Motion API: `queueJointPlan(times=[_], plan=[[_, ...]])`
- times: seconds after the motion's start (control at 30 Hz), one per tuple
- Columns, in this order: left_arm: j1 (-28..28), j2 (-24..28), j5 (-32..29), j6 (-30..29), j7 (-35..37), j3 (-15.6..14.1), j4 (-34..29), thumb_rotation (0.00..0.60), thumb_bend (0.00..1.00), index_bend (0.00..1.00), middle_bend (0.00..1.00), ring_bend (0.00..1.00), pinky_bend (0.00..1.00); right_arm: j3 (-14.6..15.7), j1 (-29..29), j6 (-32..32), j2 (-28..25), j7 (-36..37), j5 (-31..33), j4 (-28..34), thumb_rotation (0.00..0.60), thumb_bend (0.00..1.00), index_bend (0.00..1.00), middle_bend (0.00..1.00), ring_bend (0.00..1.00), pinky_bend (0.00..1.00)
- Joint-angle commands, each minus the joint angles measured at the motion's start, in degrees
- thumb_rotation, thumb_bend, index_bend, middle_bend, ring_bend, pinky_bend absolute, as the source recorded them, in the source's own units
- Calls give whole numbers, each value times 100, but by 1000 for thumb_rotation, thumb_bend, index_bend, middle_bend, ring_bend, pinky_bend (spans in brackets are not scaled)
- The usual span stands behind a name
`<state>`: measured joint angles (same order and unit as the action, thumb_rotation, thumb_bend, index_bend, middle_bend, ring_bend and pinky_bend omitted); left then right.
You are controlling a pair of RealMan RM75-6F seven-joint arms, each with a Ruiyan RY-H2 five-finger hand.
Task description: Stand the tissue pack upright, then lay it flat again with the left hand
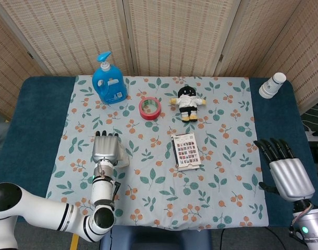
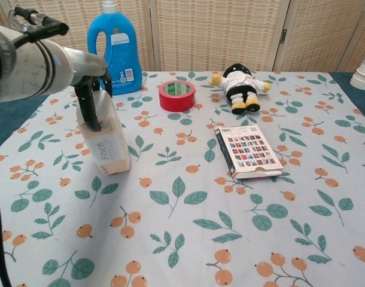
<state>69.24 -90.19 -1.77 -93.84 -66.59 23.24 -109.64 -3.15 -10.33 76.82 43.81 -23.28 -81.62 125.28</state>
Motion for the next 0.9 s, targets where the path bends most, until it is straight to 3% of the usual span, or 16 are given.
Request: queueJointPlan(times=[0.03,0.23,0.33,0.57,0.77,0.9], plan=[[-41,-6,347,-94,87,-54,-93,600,268,350,470,166,156,-1,-4,-3,4,-7,3,2,600,67,43,58,0,28],[-207,79,1013,-43,527,14,-256,600,274,400,519,214,168,1,-6,-6,13,-16,17,-6,600,67,43,58,0,28],[-525,117,1792,206,1392,-5,-263,600,273,407,530,233,163,3,-12,-14,20,-29,20,-8,600,67,43,58,0,28],[-1735,66,4222,1081,4479,-675,320,600,267,422,558,242,115,6,-54,-110,50,5,106,-35,600,67,43,58,0,28],[-2515,-265,5701,1524,6927,-1088,1313,600,268,422,559,245,152,26,-105,-249,30,151,124,-42,600,67,43,58,0,28],[-2891,-553,6241,1646,8164,-1222,1969,600,268,411,547,233,156,33,-108,-258,24,183,113,-41,600,67,43,58,0,29]])
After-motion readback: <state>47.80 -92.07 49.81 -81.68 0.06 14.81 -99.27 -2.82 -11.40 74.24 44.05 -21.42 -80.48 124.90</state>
